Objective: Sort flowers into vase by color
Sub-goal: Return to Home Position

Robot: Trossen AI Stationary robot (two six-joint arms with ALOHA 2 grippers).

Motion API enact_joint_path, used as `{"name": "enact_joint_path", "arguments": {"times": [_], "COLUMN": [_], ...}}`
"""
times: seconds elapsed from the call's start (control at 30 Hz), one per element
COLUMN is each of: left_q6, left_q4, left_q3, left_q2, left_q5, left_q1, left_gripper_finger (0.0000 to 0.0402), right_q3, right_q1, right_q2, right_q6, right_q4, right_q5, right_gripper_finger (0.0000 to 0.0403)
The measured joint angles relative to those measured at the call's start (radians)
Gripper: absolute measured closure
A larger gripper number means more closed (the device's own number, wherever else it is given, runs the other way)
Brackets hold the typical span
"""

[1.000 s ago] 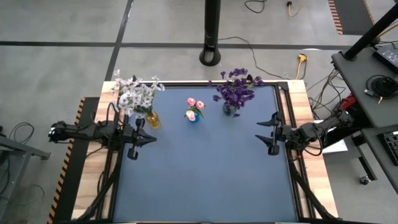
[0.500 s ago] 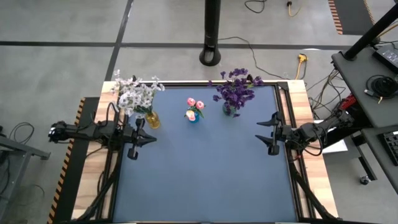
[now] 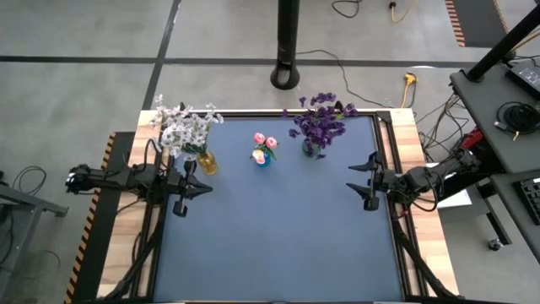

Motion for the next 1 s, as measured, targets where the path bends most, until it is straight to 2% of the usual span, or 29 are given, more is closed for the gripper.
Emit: {"name": "enact_joint_path", "arguments": {"times": [1.0], "left_q6": [0.000], "left_q4": [-0.001], "left_q3": [0.000], "left_q2": [0.000], "left_q5": [0.000], "left_q1": [0.000], "left_gripper_finger": [0.0402], "right_q3": [0.000], "right_q1": [0.000], "right_q2": [0.000], "right_q6": [0.000], "right_q4": [0.000], "right_q5": [0.000], "right_gripper_finger": [0.0142]}}
